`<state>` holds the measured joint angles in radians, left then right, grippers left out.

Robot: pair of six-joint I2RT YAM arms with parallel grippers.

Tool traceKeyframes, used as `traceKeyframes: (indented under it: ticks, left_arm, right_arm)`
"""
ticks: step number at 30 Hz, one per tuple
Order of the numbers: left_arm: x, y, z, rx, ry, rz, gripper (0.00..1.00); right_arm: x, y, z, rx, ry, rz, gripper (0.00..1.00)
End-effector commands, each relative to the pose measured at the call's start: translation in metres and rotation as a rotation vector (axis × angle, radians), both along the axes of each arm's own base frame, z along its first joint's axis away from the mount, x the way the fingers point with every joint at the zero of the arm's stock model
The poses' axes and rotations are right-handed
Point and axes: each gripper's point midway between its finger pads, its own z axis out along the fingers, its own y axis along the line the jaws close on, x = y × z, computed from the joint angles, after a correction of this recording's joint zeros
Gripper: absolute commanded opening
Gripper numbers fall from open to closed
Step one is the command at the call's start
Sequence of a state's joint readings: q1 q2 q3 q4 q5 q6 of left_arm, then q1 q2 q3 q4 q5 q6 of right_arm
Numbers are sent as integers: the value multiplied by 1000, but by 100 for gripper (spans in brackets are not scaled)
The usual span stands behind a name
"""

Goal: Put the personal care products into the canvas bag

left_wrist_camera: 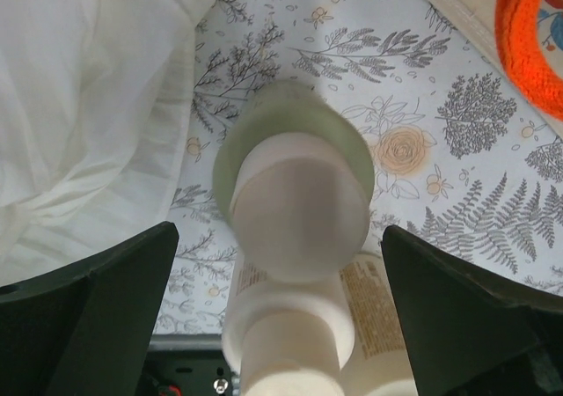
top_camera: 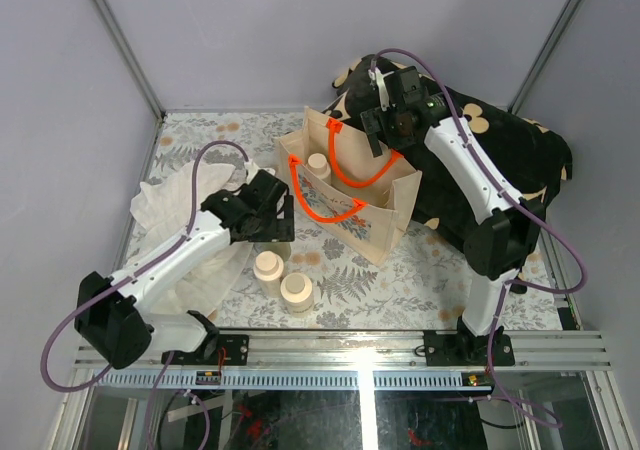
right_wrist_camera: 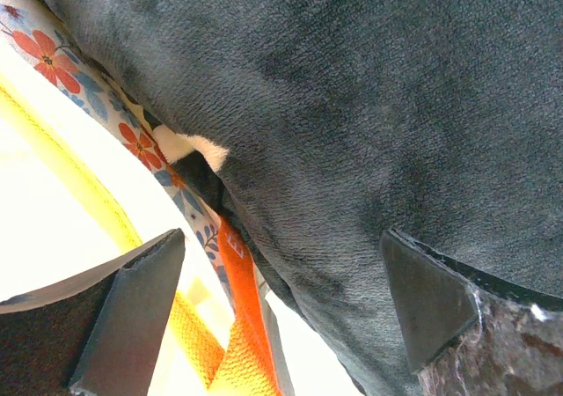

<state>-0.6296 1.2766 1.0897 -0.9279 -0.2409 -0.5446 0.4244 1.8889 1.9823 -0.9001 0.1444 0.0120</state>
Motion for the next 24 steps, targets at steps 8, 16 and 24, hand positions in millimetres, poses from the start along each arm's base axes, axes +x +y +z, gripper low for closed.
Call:
traceKeyframes:
  ticks: [8,16,24]
  left_arm:
    - [42,-32,-31,-23,-42,-67,100]
    - [29,-25,-47,-5,19,-52,83]
    - [29,-27,-51,-5,32,-53,3]
  right_arm:
    - [-11,-14,30,-12,-74,-13,100]
    - [-17,-22,27,-43,-65,-21,99]
    - [-18,-22,23,-47,-55,-15,99]
